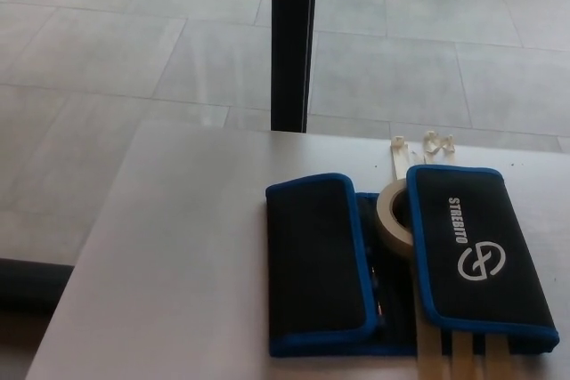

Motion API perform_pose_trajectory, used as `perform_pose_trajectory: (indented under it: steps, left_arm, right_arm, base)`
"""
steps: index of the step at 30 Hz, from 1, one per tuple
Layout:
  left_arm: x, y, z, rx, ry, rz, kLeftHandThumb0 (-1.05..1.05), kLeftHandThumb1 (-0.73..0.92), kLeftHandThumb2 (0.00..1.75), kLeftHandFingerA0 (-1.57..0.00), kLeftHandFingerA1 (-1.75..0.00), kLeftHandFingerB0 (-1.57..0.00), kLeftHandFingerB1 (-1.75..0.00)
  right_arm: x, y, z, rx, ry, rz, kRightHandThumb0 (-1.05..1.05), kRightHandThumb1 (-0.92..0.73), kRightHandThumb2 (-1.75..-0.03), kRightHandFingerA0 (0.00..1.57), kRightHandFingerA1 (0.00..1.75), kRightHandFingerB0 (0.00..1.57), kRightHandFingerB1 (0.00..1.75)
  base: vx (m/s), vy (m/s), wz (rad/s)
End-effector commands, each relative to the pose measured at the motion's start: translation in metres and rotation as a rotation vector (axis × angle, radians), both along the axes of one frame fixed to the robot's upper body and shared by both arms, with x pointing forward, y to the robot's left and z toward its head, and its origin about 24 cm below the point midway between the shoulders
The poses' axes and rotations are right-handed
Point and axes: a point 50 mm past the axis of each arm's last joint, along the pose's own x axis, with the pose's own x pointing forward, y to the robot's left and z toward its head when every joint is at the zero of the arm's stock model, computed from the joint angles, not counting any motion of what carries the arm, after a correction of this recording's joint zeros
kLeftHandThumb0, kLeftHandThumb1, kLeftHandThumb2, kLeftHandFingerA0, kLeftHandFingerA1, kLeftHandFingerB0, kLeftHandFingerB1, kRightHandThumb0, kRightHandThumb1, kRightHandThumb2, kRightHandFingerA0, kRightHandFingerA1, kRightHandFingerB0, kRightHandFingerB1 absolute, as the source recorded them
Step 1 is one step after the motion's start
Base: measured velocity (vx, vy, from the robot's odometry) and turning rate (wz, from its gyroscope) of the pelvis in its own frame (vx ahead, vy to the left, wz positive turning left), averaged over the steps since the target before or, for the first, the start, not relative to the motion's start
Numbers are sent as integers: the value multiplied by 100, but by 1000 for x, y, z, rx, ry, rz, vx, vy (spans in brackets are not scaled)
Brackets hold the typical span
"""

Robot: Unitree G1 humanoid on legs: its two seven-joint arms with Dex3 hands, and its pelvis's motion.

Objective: The robot uses its right hand to open a black folded toolkit cover kept in the middle of the desk

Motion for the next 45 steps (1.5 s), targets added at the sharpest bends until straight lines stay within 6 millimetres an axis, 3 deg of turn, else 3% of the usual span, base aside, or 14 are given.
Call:
perform_pose_trajectory:
  steps: [1,7,10,15,16,23,24,25,34,42,43,44,45]
  left_arm:
    - [-3,12,11,43,-50,50,-46,48,56,-71,-79,-76,-56]
    - [1,12,12,43,-56,34,-48,51,56,-66,-79,-77,-55]
    - [3,12,14,57,-57,33,-47,50,56,-72,-78,-80,-55]
    - [6,12,14,42,-63,40,-46,51,55,-66,-75,-74,-56]
    - [7,12,14,41,-72,43,-47,48,56,-71,-81,-73,-58]
    - [9,11,14,33,-71,40,-47,51,55,-66,-77,-77,-56]
    - [10,10,14,44,-70,42,-47,50,56,-70,-80,-77,-57]
    - [10,10,14,51,-59,28,-46,51,56,-69,-75,-77,-56]
    - [11,9,13,32,-80,24,-44,51,56,-63,-75,-75,-56]
    - [13,8,14,47,-66,16,-46,51,56,-70,-75,-79,-56]
    - [13,8,13,40,-55,20,-50,52,56,-74,-78,-82,-53]
    - [12,8,12,27,-65,23,-47,51,56,-65,-72,-76,-55]
    - [12,7,12,33,-64,23,-47,51,56,-70,-74,-79,-55]
  right_arm:
    - [-19,49,-17,-602,63,504,-57,-58,-58,23,54,28,37]
    - [-15,53,-25,-696,75,558,-54,-57,-57,21,55,30,38]
    - [-13,55,-26,-731,81,575,-52,-57,-58,19,55,31,38]
    - [-8,56,-25,-930,6,571,-56,-59,-58,29,53,36,38]
    - [-8,55,-26,-961,-5,571,-56,-59,-58,28,53,36,38]
    - [-2,48,-34,-1194,-61,572,-56,-59,-57,27,53,38,40]
    - [0,46,-39,-1294,-75,566,-58,-47,-82,21,57,31,50]
    - [1,45,-41,-1327,-94,548,-59,-46,-82,21,57,31,50]
    - [10,47,-51,-1426,-170,460,-57,-48,-83,24,58,32,51]
    - [19,55,-56,-1426,-282,356,-51,-45,-80,20,58,32,52]
    - [21,57,-56,-1410,-301,339,-45,-60,-58,21,56,40,42]
    - [22,59,-55,-1401,-312,325,-44,-61,-58,20,55,39,41]
    - [23,59,-56,-1390,-310,321,-43,-63,-59,19,54,38,40]
  base:
    - [0,0,0]
    - [0,0,0]
    - [0,0,0]
    - [0,0,0]
    - [0,0,0]
    - [0,0,0]
    - [0,0,0]
    - [0,0,0]
    - [0,0,0]
    - [0,0,0]
    - [0,0,0]
    - [0,0,0]
    - [0,0,0]
